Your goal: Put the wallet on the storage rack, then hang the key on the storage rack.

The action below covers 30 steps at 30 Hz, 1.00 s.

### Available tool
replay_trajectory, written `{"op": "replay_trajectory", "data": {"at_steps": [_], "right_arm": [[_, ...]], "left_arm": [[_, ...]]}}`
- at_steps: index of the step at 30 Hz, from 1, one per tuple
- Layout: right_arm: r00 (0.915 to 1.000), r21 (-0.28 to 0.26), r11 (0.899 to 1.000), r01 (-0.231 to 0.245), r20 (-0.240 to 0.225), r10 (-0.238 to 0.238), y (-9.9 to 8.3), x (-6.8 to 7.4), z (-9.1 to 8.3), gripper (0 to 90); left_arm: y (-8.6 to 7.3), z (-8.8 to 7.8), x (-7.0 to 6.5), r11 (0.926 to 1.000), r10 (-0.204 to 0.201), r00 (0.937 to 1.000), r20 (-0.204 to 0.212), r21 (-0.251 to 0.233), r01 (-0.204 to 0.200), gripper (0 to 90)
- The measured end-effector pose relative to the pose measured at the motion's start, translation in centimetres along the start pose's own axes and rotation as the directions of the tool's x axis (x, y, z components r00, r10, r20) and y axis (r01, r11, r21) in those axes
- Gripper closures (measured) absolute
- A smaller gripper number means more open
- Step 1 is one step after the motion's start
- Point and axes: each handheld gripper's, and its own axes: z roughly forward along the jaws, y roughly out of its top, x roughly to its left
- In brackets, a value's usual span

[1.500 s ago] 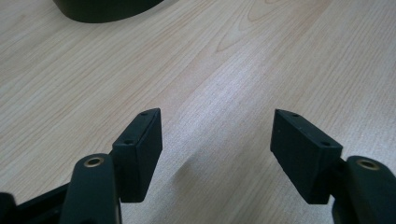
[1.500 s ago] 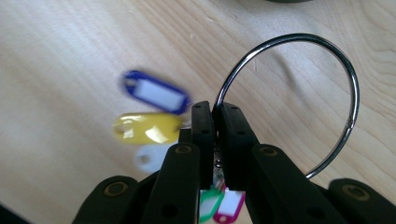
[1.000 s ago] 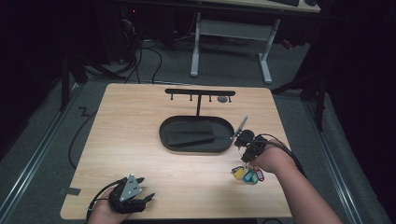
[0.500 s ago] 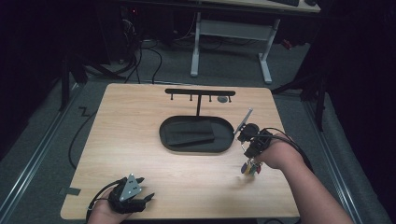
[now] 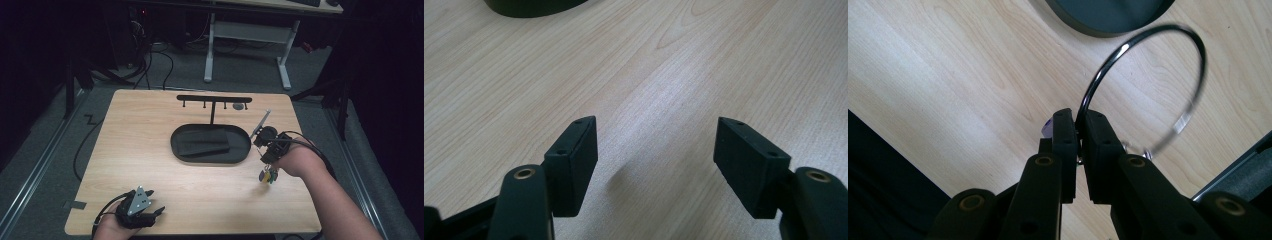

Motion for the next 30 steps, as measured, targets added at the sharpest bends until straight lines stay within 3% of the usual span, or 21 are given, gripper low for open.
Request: {"op": "replay_trajectory", "data": {"at_steps": [9,17,30], "right_arm": [[1.0,-0.011,1.0,0.005,0.004,-0.005,0.3,0.1,0.0,85.3],[0.9998,-0.037,0.999,0.002,0.02,-0.001,1.1,-0.1,-1.4,85.4],[0.9991,-0.071,0.997,-0.026,0.031,0.029,2.8,-2.0,-2.8,85.4]], "left_arm": [[0.0,0.0,0.0,1.0,0.0,1.0,0.001,0.0,0.0,34.5],[-0.1,0.0,0.0,1.0,-0.001,1.0,0.0,0.002,0.001,34.5],[-0.2,-0.1,0.2,1.0,-0.007,1.0,-0.004,0.0,0.007,34.5]]}}
